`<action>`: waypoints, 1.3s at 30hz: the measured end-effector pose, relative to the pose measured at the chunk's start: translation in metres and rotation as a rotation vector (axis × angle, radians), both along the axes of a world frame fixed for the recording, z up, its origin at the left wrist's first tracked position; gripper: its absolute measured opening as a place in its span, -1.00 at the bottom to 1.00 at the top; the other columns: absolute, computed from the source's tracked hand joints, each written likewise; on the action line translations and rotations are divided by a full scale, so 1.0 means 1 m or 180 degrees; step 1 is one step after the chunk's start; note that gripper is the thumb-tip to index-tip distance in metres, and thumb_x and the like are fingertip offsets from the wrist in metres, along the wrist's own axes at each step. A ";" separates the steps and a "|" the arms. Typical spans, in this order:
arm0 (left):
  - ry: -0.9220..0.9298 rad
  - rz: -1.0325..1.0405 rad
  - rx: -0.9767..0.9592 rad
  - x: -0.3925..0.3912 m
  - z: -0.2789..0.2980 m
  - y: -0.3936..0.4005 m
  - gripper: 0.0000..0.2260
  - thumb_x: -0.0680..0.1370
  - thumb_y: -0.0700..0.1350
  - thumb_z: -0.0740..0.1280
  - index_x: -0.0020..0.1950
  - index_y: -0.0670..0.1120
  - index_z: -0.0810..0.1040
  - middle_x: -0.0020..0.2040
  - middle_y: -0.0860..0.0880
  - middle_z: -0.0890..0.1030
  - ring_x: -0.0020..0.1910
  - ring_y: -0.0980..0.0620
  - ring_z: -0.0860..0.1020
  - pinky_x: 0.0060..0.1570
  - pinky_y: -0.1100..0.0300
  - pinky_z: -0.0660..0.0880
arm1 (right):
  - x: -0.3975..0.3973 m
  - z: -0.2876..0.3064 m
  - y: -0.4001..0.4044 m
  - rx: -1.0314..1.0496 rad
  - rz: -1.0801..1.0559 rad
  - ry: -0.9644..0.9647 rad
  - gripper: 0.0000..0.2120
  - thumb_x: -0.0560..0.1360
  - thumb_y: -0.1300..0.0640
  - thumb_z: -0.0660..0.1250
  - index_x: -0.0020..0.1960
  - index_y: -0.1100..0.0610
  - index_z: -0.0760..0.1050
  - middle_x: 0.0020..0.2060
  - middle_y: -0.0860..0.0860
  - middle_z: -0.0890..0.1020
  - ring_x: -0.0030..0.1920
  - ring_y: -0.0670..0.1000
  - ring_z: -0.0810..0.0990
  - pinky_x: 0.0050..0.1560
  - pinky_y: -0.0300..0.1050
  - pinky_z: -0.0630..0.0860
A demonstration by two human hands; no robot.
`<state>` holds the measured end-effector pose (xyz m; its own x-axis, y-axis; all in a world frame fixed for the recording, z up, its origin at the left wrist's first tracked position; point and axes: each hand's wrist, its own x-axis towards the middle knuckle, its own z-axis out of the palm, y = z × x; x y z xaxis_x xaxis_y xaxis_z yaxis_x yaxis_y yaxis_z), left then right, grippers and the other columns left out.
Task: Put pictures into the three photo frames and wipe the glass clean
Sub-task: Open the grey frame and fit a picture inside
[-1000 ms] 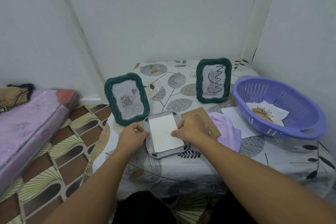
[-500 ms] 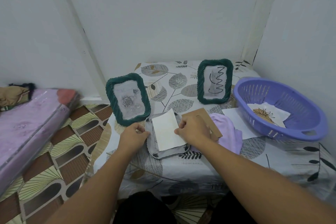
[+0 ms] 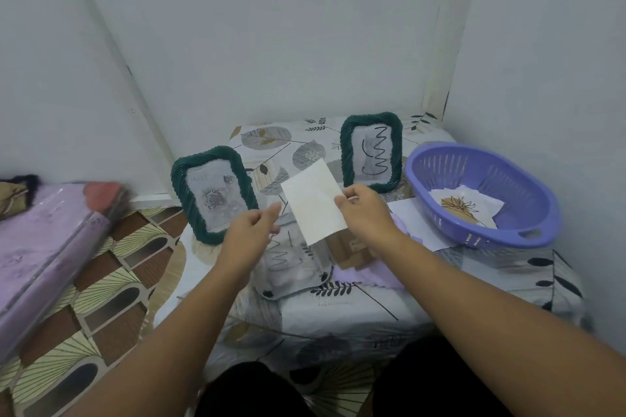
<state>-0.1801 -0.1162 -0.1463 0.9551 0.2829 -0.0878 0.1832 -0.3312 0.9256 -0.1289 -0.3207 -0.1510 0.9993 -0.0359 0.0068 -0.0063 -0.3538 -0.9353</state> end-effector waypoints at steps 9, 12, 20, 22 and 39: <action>0.0473 -0.0145 -0.1065 0.045 0.012 -0.080 -0.83 0.59 -0.19 0.41 -0.17 -0.15 0.50 -0.37 -0.06 0.43 -0.42 0.05 0.30 -0.40 0.21 0.22 | -0.004 0.014 -0.052 -0.0328 -0.0038 -0.0284 -0.86 0.64 -0.01 0.29 0.00 0.04 0.52 -0.13 -0.02 0.66 -0.10 -0.01 0.63 -0.03 0.02 0.60; 0.0330 -0.0210 -0.0899 0.047 0.012 -0.093 -0.81 0.60 -0.23 0.38 -0.21 -0.14 0.50 -0.40 -0.06 0.42 -0.44 0.04 0.28 -0.41 0.21 0.22 | -0.004 0.021 -0.076 -0.1217 -0.0178 -0.0960 -0.85 0.63 -0.03 0.28 0.01 0.04 0.49 -0.14 -0.07 0.61 -0.13 -0.05 0.57 -0.16 -0.06 0.54; 0.0233 -0.0452 -0.0380 0.055 0.001 -0.127 -0.79 0.58 -0.27 0.38 -0.22 -0.16 0.42 -0.40 -0.08 0.45 -0.48 0.04 0.37 -0.49 0.24 0.29 | 0.004 0.023 -0.147 -0.2976 0.0222 0.0193 -0.53 0.51 -0.12 0.37 0.31 0.07 0.36 0.06 0.04 0.57 0.07 0.14 0.57 0.02 0.07 0.56; 0.0223 -0.0478 -0.0314 0.057 -0.002 -0.138 -0.75 0.58 -0.29 0.38 -0.27 -0.15 0.41 -0.38 -0.08 0.50 -0.43 0.03 0.44 -0.52 0.26 0.36 | 0.002 0.016 -0.155 -0.2882 0.0261 0.0208 -0.65 0.52 -0.02 0.34 0.25 0.07 0.41 -0.08 0.02 0.58 -0.05 0.12 0.59 -0.12 0.00 0.53; 0.0611 -0.0863 0.0379 0.103 -0.022 -0.230 -0.83 0.37 -0.25 0.39 -0.40 -0.11 0.48 -0.40 -0.16 0.58 -0.34 -0.11 0.55 -0.21 0.01 0.56 | 0.002 0.019 -0.168 -0.2110 -0.0211 -0.0466 -0.73 0.47 0.03 0.38 0.15 0.03 0.56 -0.02 0.04 0.70 0.02 0.13 0.61 -0.12 -0.07 0.47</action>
